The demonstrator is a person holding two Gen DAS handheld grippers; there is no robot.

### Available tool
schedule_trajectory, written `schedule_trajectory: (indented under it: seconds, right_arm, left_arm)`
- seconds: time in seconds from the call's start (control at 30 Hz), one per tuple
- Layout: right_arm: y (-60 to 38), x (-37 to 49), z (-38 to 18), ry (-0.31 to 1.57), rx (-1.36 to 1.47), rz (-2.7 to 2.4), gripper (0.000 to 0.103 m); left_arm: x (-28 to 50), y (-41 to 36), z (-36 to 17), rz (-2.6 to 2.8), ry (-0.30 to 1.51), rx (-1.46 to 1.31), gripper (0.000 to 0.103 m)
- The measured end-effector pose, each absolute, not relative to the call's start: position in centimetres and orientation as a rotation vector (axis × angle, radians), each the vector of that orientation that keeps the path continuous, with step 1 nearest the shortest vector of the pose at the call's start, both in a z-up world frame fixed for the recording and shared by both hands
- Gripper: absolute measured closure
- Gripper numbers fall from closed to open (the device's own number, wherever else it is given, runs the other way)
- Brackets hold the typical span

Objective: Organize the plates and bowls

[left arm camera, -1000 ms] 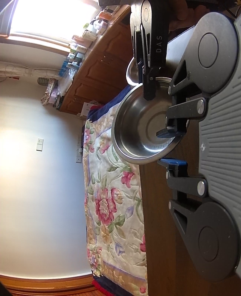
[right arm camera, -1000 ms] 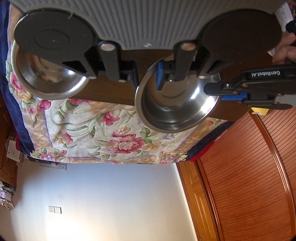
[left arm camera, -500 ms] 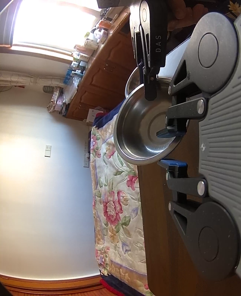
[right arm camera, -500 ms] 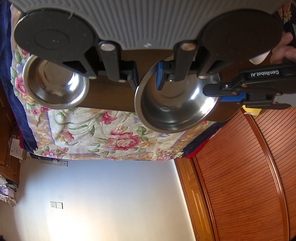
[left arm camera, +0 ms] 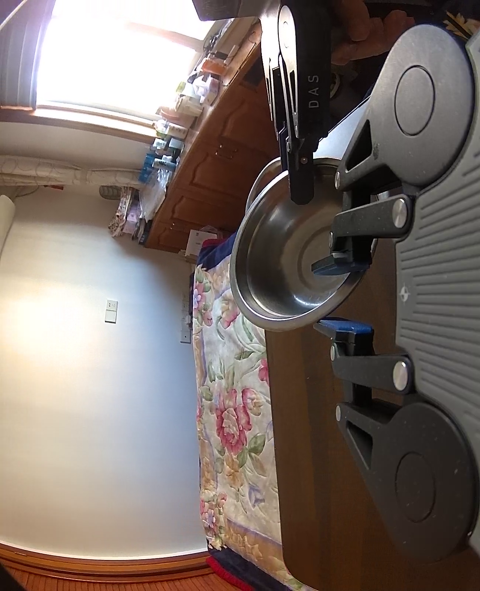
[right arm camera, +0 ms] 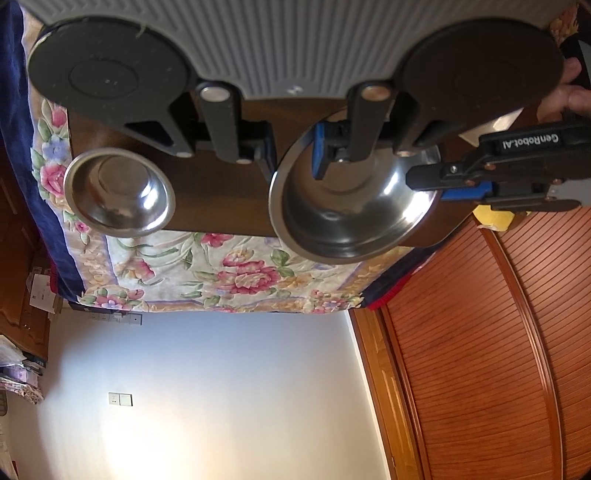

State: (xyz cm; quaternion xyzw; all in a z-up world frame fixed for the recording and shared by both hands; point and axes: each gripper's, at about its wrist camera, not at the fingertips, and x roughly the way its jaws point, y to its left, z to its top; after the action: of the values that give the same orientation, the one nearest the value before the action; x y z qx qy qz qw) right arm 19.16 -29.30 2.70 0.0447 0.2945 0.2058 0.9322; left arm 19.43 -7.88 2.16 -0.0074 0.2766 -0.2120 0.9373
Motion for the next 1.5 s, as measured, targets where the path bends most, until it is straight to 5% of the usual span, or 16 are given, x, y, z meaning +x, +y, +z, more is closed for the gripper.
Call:
schedule_trajectory:
  seconds: [1.5]
  right_arm:
    - [-30.9,9.7,-3.7,0.541,0.296,0.372,0.081]
  left_arm:
    - [9.3,-8.1,-3.4,-0.48,0.587,0.002,0.075]
